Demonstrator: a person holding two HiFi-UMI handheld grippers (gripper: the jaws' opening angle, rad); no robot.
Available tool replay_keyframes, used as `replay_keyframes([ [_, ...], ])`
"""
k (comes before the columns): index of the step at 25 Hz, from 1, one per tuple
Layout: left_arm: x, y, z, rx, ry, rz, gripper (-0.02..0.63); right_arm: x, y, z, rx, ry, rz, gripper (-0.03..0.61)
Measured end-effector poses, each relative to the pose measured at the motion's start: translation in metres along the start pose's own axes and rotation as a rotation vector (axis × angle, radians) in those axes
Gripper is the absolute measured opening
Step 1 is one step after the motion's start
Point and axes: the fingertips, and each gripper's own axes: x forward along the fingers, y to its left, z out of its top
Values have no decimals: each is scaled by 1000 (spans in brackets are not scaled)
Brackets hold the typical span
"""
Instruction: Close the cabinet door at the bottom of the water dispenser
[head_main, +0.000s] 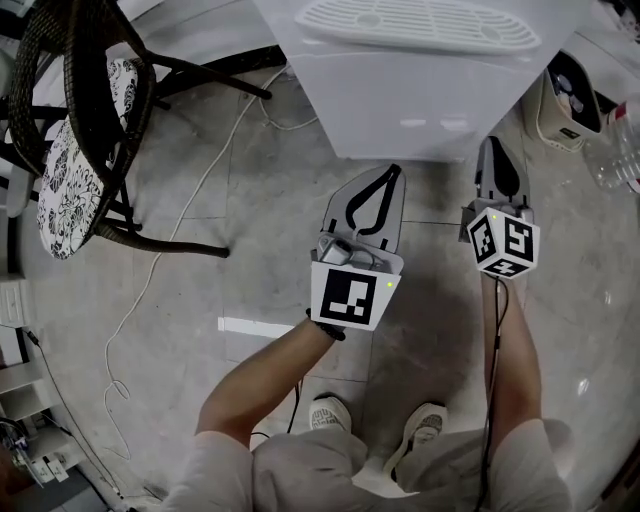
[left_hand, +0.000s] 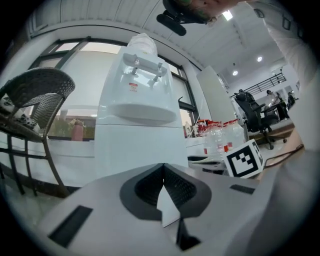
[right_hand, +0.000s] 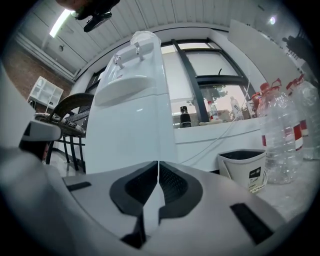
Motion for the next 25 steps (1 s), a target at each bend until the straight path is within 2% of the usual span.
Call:
replay_keyframes([
  [5, -17, 21, -7, -17, 26, 52, 8, -20, 5, 16, -40, -19, 15, 21],
  [11, -33, 37, 14, 4, -8, 94, 8, -33, 16, 40, -3, 10, 66, 21],
  [16, -48, 42, 42, 83, -22, 77, 8, -46, 38, 76, 14, 16, 97, 21],
  [22, -60, 46, 72, 96, -36, 66, 8, -67, 39, 114, 31, 14, 70, 21],
  [25, -68, 50, 87, 122, -48, 62, 8, -79, 55, 133, -10, 18, 119, 21],
])
